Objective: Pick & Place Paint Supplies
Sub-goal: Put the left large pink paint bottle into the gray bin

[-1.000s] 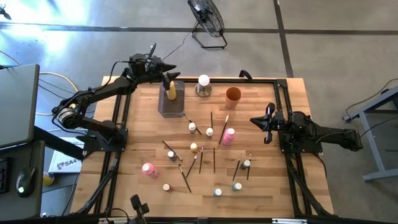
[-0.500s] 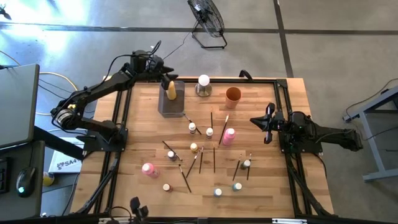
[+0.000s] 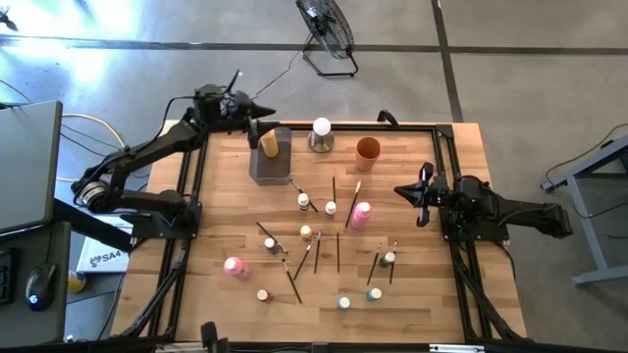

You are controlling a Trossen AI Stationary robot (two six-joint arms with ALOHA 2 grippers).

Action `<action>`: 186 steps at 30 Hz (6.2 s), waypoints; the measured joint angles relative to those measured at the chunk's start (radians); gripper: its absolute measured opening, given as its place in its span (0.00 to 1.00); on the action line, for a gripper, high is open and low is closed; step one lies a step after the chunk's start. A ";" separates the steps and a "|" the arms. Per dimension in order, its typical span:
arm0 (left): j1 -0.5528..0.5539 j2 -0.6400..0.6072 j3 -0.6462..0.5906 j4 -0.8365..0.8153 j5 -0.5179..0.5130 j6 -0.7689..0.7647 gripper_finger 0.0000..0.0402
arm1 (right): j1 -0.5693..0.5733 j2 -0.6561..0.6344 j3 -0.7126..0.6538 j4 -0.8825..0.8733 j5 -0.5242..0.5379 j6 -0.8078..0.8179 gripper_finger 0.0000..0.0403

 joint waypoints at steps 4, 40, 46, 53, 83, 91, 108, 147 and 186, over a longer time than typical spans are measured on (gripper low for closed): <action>0.000 -0.101 -0.084 0.015 -0.023 -0.019 0.58 | 0.000 0.000 0.000 -0.009 0.000 0.000 0.01; 0.000 -1.037 -0.521 -0.162 0.559 -0.059 0.58 | 0.000 0.000 0.000 -0.013 0.000 0.001 0.01; 0.000 -1.056 -0.522 -0.198 0.505 -0.150 0.58 | 0.000 0.000 0.000 -0.013 0.000 0.001 0.01; -0.079 -1.055 -0.587 -0.186 0.278 -0.124 0.58 | 0.000 0.000 0.000 -0.014 -0.003 0.001 0.01; -0.818 -1.052 -0.732 0.052 -0.323 -0.140 0.58 | 0.000 0.000 0.000 -0.014 -0.007 0.001 0.01; -1.015 -1.020 -0.732 0.052 -0.480 -0.071 0.58 | 0.000 0.000 0.000 -0.014 -0.008 0.001 0.01; -1.139 -1.011 -0.731 -0.089 -0.272 -0.044 0.58 | 0.000 0.000 0.000 -0.014 -0.008 0.001 0.01; -1.139 -0.993 -0.731 -0.076 -0.104 0.014 0.58 | 0.000 0.000 0.000 -0.014 -0.006 0.001 0.01; -1.139 -0.708 -0.732 0.081 -0.005 0.064 0.58 | 0.000 0.000 0.000 -0.014 -0.004 0.001 0.01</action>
